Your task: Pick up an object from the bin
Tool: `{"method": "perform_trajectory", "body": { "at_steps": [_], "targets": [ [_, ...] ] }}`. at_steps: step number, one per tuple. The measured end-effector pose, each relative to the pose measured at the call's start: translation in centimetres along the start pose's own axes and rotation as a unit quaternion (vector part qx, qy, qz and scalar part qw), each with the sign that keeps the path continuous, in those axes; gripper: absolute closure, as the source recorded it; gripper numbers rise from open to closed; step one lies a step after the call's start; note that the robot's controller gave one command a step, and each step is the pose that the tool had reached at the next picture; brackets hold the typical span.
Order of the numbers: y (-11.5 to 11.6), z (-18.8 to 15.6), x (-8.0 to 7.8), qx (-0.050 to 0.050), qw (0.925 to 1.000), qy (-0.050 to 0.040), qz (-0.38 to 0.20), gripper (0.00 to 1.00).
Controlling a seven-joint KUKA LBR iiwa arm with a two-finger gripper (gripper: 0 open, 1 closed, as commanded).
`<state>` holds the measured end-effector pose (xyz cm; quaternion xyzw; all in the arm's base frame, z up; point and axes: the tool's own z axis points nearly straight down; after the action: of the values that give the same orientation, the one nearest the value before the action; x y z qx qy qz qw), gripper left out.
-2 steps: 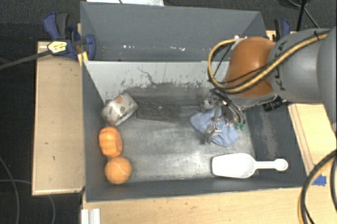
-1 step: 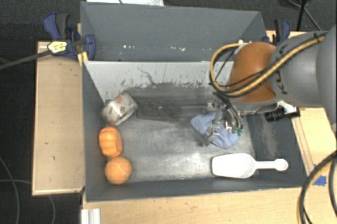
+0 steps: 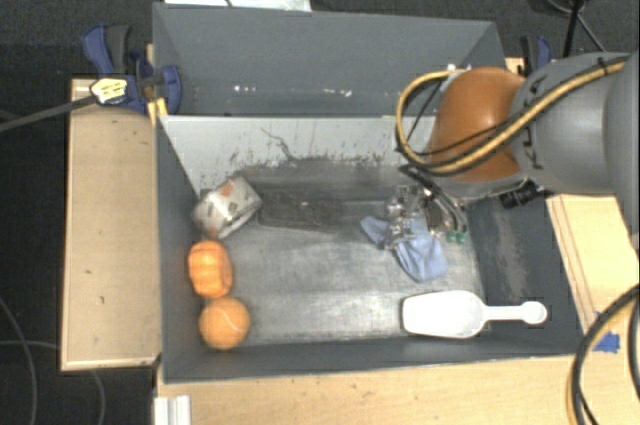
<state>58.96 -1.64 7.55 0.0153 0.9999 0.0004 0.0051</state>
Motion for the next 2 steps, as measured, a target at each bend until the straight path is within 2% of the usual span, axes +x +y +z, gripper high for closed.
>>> {"method": "perform_trajectory", "body": {
  "at_steps": [2],
  "targets": [
    [0.0, -0.37, 0.14, 0.0, 1.0, 0.0026, 0.0, 1.0]
  ]
}}
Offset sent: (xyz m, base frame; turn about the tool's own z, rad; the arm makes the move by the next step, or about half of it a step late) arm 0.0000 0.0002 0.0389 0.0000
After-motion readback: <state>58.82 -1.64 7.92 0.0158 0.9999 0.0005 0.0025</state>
